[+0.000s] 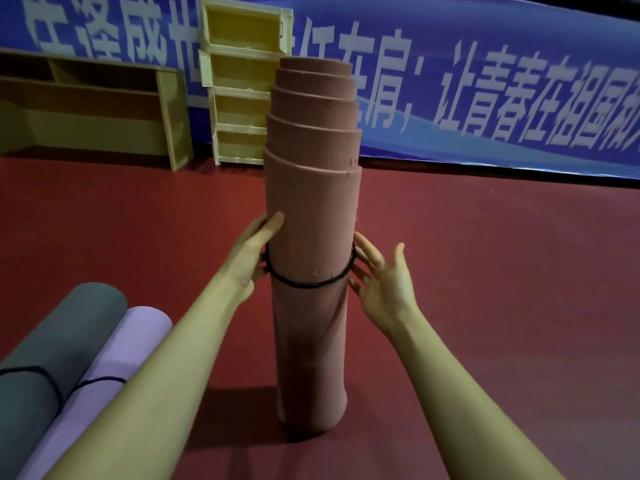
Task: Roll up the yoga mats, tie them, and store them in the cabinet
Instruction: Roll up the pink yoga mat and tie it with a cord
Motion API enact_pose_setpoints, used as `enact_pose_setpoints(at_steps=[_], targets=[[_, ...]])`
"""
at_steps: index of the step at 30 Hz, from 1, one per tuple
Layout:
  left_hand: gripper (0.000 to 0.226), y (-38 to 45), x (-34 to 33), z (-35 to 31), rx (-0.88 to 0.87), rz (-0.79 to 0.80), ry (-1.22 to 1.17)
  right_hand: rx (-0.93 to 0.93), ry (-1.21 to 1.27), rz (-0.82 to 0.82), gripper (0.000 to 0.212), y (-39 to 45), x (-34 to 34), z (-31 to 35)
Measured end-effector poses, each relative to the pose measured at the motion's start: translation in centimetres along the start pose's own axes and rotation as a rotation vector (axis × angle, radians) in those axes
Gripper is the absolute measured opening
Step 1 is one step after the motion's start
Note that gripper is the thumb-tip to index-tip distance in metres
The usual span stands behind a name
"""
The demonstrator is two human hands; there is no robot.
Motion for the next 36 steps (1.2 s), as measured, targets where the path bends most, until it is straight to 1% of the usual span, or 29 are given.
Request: enact_pose_setpoints(at_steps=[1, 3, 4, 6, 7, 8, 11, 14, 16, 19, 22, 23, 25, 27, 33, 36], targets=[[0.065, 0.0, -0.2, -0.1, -0.003, 0.016, 0.011, -0.001, -0.021, -0.009, 0.074, 0.1, 0.2, 0.0], [0.070, -0.1, -0.5, 1.0, 0.017, 0.032, 0.034, -0.029, -0.078, -0.039, 0.071, 0.2, 0.6, -0.6], [0.066, -0.2, -0.8, 1.7, 0.017, 0.035, 0.045, -0.047, -0.114, -0.062, 0.068, 0.2, 0.9, -1.2], [0.046, -0.7, -1.4, 2.0, -0.039, 0.031, 0.035, -0.060, -0.190, -0.098, 0.063, 0.0, 1.2, -1.8], [0.043, -0.9, -1.5, 1.8, -0.070, 0.016, 0.023, -0.044, -0.228, -0.111, 0.060, -0.1, 1.3, -1.6], [0.047, -1.0, -1.6, 1.2, -0.104, -0.005, 0.030, -0.010, -0.266, -0.123, 0.056, -0.2, 1.2, -1.1], [0.082, -1.4, -1.5, -1.7, -0.295, -0.085, 0.164, 0.123, -0.349, -0.105, 0.045, -0.8, 0.0, 1.4], [0.109, -1.7, -2.8, -3.9, -0.432, -0.016, 0.298, 0.286, -0.484, -0.077, 0.040, -1.2, -1.6, 4.2], [0.115, -2.1, -3.9, -5.1, -0.508, 0.050, 0.391, 0.445, -0.528, -0.068, 0.043, -1.8, -2.7, 6.4], [0.109, -2.2, -4.8, -7.2, -0.596, 0.108, 0.452, 0.650, -0.605, -0.048, 0.052, -3.0, -4.6, 9.7], [0.107, -2.1, -6.1, -9.6, -0.624, 0.138, 0.499, 0.760, -0.667, -0.023, 0.050, -3.6, -6.3, 12.9], [0.106, -2.5, -6.7, -10.9, -0.677, 0.129, 0.544, 0.802, -0.695, -0.012, 0.048, -3.9, -6.9, 14.1], [0.102, -3.3, -8.0, -12.8, -0.812, 0.118, 0.625, 0.849, -0.755, -0.016, 0.045, -4.2, -7.4, 15.5], [0.098, -3.8, -9.0, -13.9, -0.903, 0.129, 0.662, 0.886, -0.788, -0.026, 0.043, -4.8, -7.6, 16.3], [0.095, -4.0, -8.8, -13.3, -0.941, 0.125, 0.654, 1.010, -0.895, -0.108, 0.042, -4.9, -6.4, 15.8], [0.088, -4.6, -9.2, -13.3, -1.005, 0.115, 0.592, 1.000, -0.746, -0.096, 0.041, -5.0, -6.4, 15.4]])
Point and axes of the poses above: each hand's wrist, its own y-axis towards the middle knuckle, its own x-axis out of the back of the hand, z = x × y, the point moved 10 cm from there along y, towards the middle knuckle, and after that the axes turned 3 degrees about -y, right-handed, at the moved point
